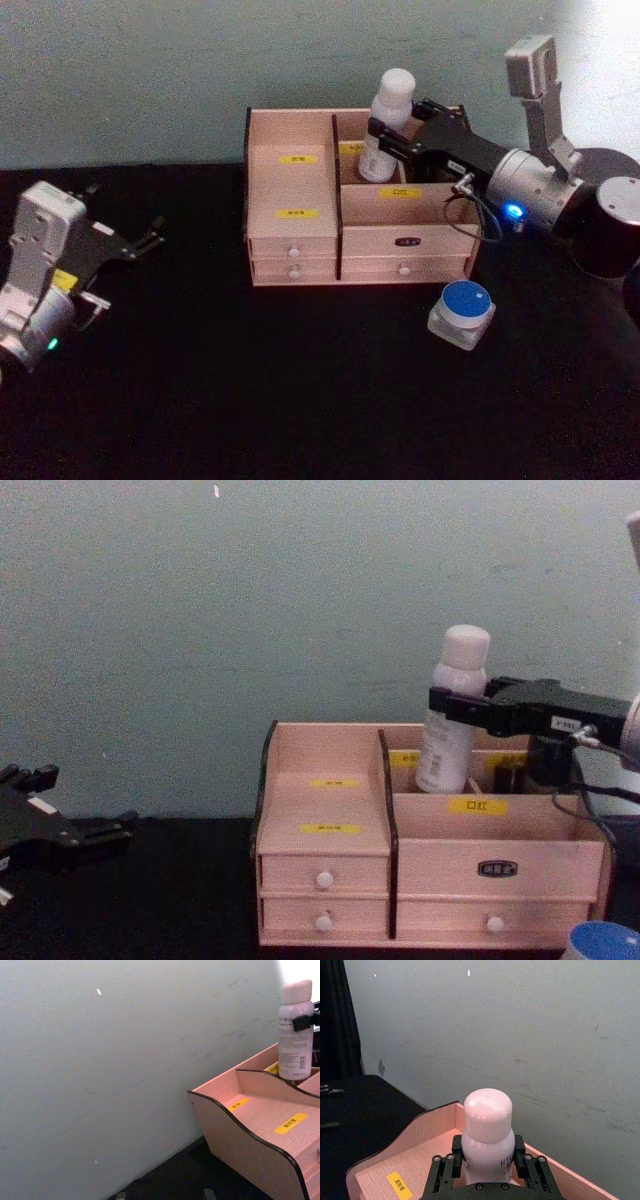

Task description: Pick up the facial cleanser and watermelon frost from the table and place them into the tiered storage box.

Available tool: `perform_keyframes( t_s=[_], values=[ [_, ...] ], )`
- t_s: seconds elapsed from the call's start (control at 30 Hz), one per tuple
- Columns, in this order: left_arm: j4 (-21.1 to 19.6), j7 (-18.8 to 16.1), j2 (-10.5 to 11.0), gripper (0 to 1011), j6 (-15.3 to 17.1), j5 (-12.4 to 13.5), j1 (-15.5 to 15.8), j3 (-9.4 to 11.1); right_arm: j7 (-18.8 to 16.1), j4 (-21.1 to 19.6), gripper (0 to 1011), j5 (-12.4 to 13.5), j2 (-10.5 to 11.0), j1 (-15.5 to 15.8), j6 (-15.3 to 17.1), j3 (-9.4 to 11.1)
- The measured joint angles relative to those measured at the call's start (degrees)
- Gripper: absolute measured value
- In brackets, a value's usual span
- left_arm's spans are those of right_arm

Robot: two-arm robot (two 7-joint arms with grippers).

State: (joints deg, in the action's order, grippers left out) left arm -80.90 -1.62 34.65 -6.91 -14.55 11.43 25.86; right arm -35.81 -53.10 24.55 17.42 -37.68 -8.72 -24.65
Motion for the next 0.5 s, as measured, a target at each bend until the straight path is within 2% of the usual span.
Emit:
perform_keyframes(
  t_s=[0.5],
  values=[
    [0.00,0.00,0.00,1001,0.00,0.00,0.00,0.00,-0.70,5.26,590,-2.61,-2.01,-1.76,0.78,-0.49]
  ],
)
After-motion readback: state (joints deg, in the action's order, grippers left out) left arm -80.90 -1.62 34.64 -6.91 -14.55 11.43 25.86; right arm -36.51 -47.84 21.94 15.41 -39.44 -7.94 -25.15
